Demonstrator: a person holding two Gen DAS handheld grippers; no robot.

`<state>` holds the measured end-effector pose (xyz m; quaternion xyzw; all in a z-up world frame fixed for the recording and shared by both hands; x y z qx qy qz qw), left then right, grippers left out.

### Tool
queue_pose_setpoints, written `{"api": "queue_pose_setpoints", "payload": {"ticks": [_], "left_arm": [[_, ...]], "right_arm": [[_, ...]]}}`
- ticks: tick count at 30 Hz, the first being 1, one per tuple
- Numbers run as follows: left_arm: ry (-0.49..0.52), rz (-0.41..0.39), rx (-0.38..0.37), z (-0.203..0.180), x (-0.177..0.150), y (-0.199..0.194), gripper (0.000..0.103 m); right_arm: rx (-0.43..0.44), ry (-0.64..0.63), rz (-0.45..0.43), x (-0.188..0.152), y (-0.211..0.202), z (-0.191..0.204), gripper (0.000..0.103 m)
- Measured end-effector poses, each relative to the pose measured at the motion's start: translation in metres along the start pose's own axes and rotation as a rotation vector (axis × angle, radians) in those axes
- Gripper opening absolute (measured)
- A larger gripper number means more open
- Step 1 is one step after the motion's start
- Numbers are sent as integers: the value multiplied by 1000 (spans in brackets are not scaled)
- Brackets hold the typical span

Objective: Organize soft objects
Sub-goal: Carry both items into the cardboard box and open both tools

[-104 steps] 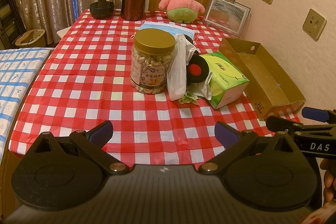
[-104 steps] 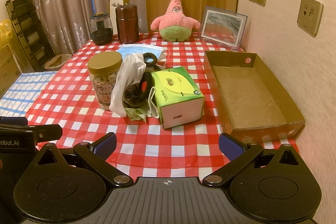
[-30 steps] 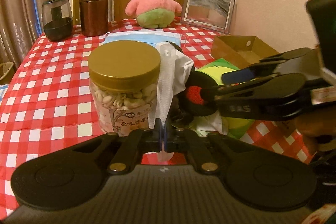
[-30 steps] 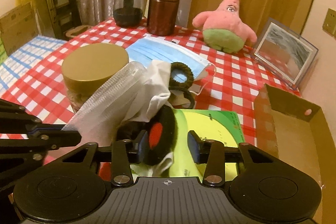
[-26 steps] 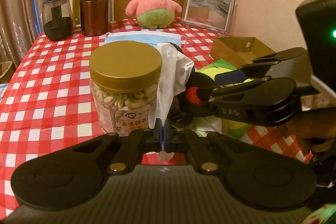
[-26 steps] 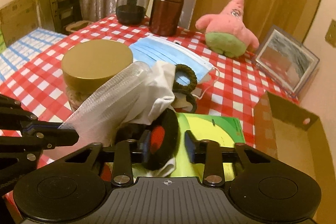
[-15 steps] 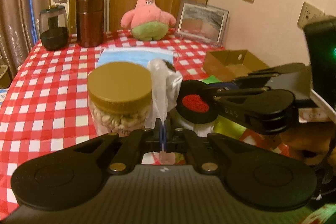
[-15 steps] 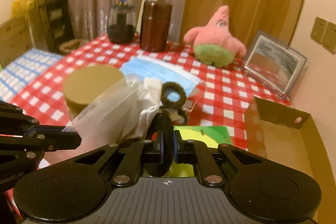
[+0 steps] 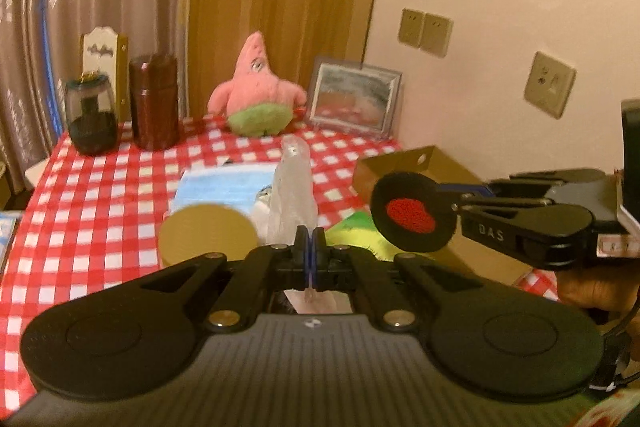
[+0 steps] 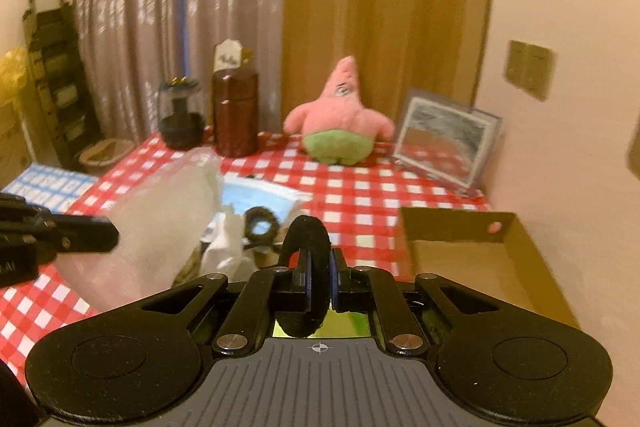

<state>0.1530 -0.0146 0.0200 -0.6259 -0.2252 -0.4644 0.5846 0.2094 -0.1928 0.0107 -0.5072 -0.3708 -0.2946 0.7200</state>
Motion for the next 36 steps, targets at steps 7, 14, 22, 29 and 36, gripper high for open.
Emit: {"api": "queue_pose_setpoints", "payload": {"ticks": [7,14,22,29,36], "left_arm": [[42,-54,-47,-30,36,-7,0],[73,-77,-159,-84,70,20,0],[87,-39,-273,-147,81,80,0],[60,-5,-310,-177,84,128,1],[1,39,-299,-171,76,153,32]], "right_arm": [[-61,68,-62,10,-38,-38,9],[-167,151,-101,15,-64,-104,9],[-274,236,-75,2,-69,-175,9],[-308,288,-44,-11,-63,-205,9],[-302,322,-21,-20,-57,-219,9]]}}
Point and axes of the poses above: each gripper's, at about its wrist camera, not at the fingertips, and y roughly the way its jaws point, z to its left, x to its top, the point moved 4 cm from there along y, roughly the way its jaws point, and after that the axes turned 15 degrees about y, right-handed, at the moved point
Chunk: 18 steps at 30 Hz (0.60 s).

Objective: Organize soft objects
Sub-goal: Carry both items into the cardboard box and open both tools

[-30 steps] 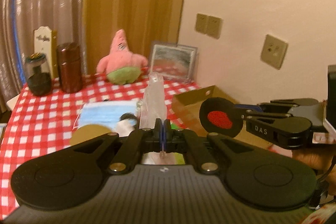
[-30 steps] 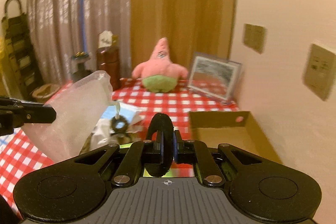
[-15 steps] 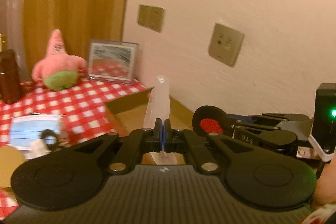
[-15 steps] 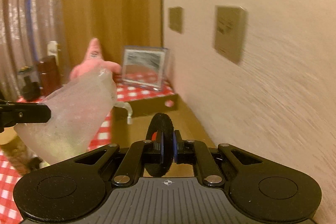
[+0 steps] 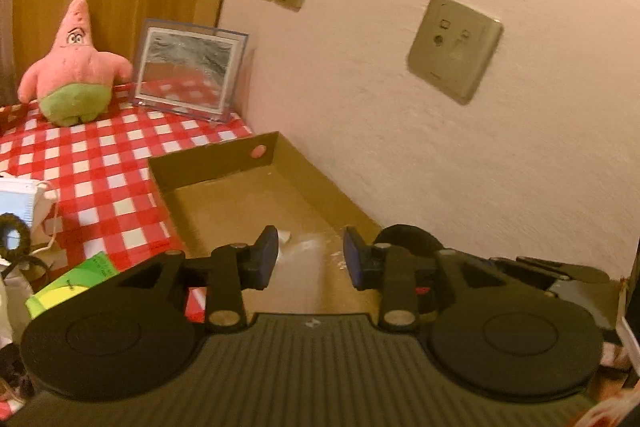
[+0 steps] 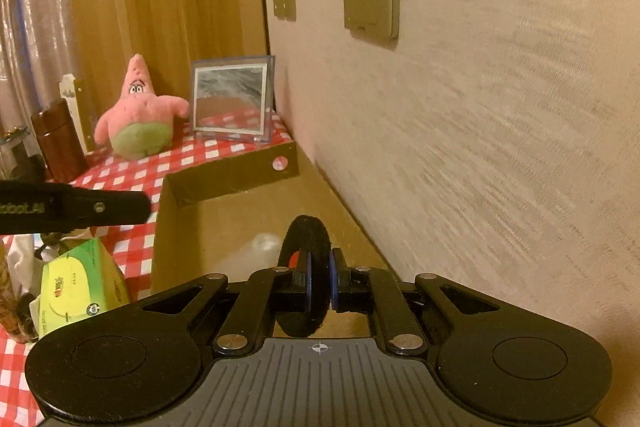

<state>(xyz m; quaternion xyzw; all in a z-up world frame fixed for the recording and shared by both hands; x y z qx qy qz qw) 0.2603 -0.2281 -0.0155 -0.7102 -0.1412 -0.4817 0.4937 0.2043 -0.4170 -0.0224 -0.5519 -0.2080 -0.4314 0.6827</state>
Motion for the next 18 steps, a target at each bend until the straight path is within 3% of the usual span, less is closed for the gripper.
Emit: {"api": "queue_pose_setpoints", "payload": {"ticks": [5,8,11,14,15,16,18], "left_arm": [[-27,31,46,18,-17,-12,34],[-37,51,89,28,-32,-24,44],[-54,72,139,38,-45,-35,61],[-58,83,194,44,-57,-47,69],[-63,87,207,46,-60,-50,73],[-67,93,221,48,-63,-53,74],[-68,103,257,52,-69,-59,76]], "right_arm": [[13,11,23,-1,14,2,9],[24,19,35,-1,22,2,9],[45,44,40,1,34,3,9],[91,97,61,3,46,0,10],[96,113,73,3,49,-1,18],[91,124,79,3,50,-3,36],[83,136,69,3,49,-6,60]]}}
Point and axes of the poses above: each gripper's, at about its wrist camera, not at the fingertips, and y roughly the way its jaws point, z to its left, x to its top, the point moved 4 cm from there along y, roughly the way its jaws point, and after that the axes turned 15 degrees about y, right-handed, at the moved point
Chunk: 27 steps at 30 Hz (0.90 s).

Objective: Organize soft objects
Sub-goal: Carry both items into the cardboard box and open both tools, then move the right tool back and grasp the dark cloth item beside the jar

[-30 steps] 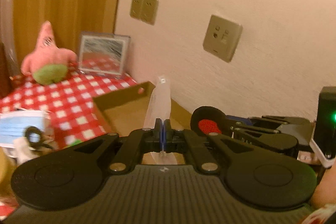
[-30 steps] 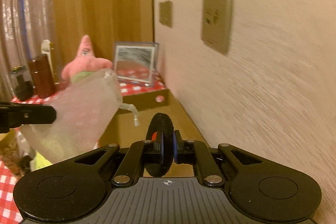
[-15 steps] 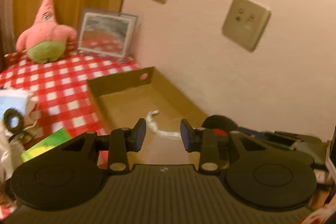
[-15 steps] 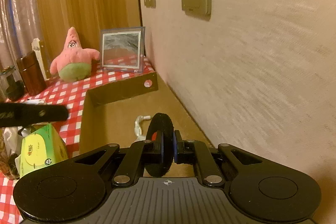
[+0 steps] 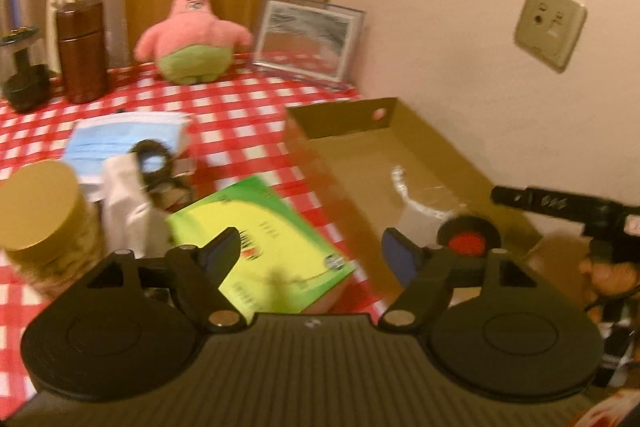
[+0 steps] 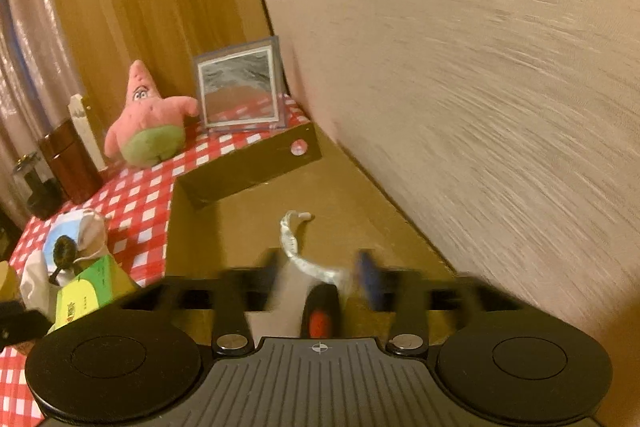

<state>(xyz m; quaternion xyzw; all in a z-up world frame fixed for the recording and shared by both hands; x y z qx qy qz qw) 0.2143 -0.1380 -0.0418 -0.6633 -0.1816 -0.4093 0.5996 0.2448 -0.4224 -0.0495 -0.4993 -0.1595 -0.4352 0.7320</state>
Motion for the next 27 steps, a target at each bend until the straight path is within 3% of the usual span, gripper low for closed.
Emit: {"api": "queue_pose_setpoints", "payload": {"ticks": [11,27], "left_arm": [[-7,-4,120,29,-38,-37,78],[-35,37,218,86,-85,-83,77]], "right_arm": [[17,-84,15,-27,-28,19,62],[184,-310,52,-80,-57,130,62]]}}
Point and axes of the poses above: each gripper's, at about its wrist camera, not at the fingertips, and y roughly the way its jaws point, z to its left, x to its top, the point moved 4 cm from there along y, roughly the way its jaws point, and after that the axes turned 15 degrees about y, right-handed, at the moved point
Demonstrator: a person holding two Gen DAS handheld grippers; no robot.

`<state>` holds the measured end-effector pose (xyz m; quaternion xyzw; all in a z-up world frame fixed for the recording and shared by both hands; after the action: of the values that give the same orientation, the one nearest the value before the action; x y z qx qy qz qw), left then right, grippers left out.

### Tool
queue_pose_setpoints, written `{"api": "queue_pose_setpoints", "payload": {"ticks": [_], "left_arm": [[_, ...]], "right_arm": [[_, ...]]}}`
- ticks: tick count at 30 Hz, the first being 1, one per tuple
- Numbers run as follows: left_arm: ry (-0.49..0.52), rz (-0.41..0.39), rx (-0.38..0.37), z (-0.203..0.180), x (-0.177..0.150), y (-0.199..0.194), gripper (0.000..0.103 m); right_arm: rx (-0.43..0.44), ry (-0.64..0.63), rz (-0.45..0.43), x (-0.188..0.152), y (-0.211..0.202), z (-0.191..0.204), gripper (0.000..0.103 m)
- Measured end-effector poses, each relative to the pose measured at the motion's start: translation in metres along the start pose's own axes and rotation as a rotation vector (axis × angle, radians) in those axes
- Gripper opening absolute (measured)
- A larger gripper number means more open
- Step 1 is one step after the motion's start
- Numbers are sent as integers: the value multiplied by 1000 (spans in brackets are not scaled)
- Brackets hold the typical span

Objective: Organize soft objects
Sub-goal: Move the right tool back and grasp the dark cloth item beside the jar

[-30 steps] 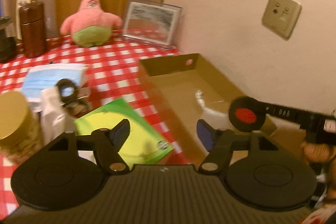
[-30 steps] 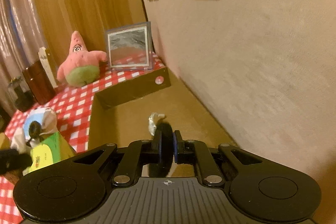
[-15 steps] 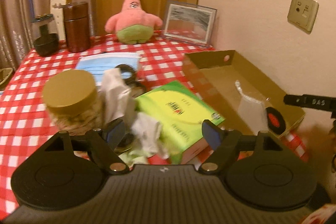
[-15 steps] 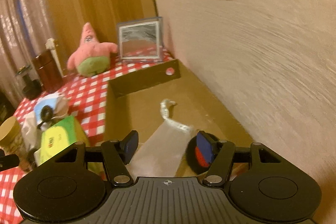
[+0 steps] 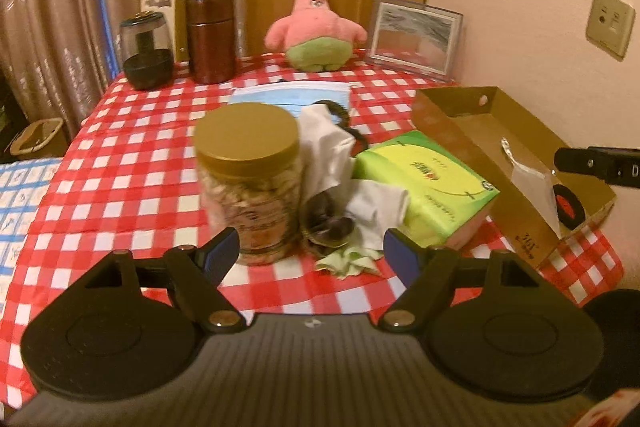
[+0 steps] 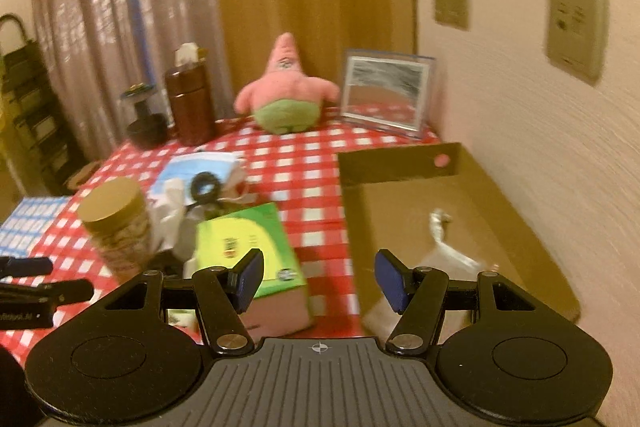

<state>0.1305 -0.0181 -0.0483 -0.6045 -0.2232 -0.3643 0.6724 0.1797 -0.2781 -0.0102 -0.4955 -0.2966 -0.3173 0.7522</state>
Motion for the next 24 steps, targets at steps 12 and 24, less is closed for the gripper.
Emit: {"api": "queue_pose_setpoints", "payload": {"ticks": [12,24], "left_arm": [[-53,8,16,48,-12,-1,76],[-94,31,8,78,-20,19,76]], "right_arm": [[86,-186,61,-32,35,72,62],[162,-406,148,-71,102,128,61]]}}
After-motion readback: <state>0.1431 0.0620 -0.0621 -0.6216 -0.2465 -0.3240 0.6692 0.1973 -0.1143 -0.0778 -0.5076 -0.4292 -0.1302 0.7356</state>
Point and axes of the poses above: each gripper's, at about its wrist camera, not at the fingertips, and y roughly the way its jaws point, z to its left, x to its top, the point moved 4 cm from there along y, roughly the way its jaws point, and after that the axes turned 15 degrees about y, right-handed, at the moved point
